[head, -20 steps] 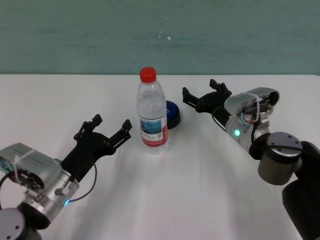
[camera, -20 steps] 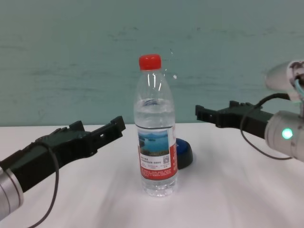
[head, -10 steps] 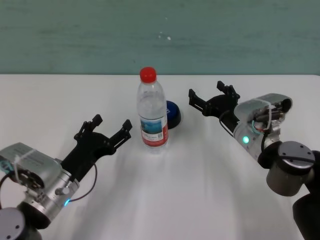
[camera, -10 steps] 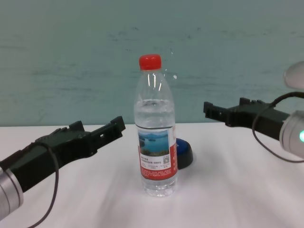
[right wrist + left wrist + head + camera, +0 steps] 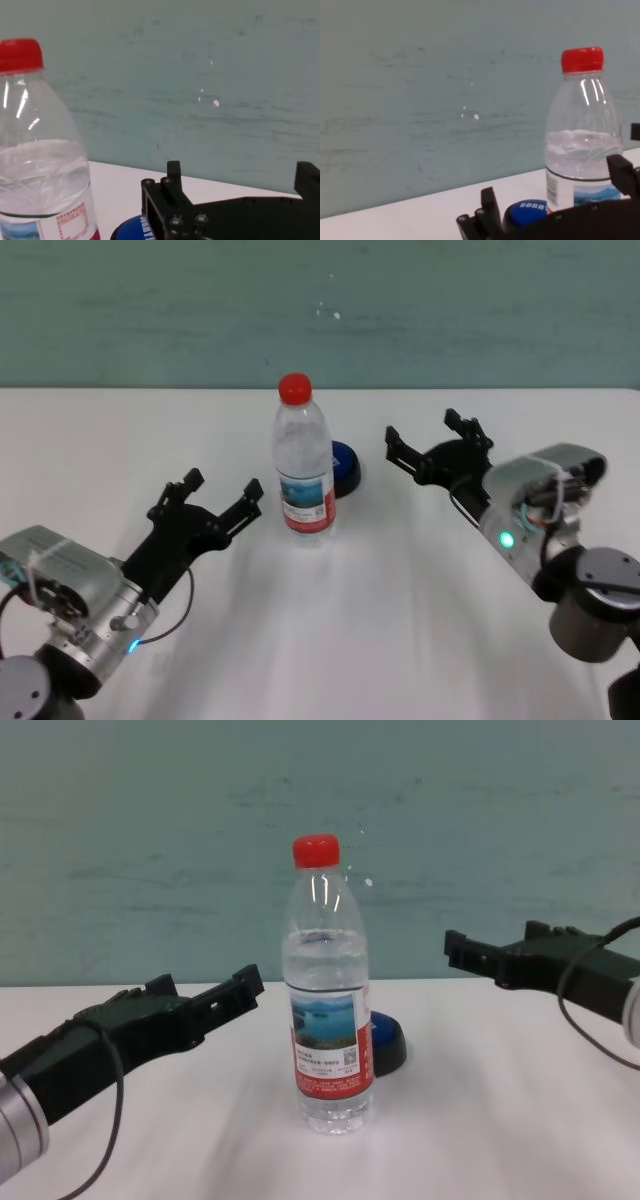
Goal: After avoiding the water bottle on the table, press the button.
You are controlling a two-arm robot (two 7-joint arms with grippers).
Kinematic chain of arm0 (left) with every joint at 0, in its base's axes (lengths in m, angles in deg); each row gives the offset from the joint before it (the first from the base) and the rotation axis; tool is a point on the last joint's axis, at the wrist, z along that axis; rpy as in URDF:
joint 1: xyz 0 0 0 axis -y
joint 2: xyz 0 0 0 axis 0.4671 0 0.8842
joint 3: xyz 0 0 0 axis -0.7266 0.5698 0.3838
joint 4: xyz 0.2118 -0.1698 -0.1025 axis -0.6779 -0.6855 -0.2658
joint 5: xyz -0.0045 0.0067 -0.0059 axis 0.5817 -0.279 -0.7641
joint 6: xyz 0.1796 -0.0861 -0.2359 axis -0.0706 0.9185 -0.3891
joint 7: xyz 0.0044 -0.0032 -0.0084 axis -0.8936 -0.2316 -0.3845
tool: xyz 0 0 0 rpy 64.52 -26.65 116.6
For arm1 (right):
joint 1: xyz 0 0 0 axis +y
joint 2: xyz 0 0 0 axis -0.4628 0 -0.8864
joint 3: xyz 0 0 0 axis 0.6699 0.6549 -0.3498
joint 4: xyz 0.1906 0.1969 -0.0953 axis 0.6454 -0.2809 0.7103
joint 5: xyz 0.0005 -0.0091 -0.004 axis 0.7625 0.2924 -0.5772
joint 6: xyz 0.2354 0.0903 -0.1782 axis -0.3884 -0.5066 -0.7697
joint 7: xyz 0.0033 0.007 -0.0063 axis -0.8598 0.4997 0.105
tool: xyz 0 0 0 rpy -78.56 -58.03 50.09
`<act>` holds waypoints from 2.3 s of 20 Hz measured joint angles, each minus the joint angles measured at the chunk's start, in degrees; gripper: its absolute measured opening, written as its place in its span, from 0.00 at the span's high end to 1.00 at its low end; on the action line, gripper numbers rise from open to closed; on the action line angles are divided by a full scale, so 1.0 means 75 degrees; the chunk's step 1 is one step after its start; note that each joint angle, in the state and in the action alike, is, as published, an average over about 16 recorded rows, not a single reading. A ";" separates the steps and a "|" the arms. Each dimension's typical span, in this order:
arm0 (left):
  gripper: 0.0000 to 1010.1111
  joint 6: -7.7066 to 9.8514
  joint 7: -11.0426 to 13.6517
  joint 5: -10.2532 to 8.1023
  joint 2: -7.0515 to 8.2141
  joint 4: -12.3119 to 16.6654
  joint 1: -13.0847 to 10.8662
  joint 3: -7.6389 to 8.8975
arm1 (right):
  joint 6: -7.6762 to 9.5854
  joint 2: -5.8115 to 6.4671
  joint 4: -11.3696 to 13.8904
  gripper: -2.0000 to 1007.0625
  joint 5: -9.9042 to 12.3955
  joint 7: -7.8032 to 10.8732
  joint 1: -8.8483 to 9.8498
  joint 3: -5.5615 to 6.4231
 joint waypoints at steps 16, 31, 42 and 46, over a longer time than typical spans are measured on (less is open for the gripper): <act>0.00 0.0000 0.0000 0.0000 0.0000 0.0000 0.0000 0.0000 | -0.0049 0.0062 0.1436 0.00 0.0039 -0.0276 0.1288 0.0195; 0.00 0.0000 0.0000 0.0000 0.0000 0.0000 0.0000 0.0000 | -0.0199 -0.0062 0.1817 0.00 -0.0181 -0.0373 0.1912 0.0103; 0.00 0.0000 0.0000 0.0000 0.0000 0.0000 0.0000 0.0000 | -0.0197 -0.0123 0.1832 0.00 -0.0242 -0.0412 0.1992 0.0078; 0.00 0.0000 0.0000 0.0000 0.0000 0.0000 0.0000 0.0000 | -0.0197 -0.0119 0.1831 0.00 -0.0240 -0.0404 0.1989 0.0077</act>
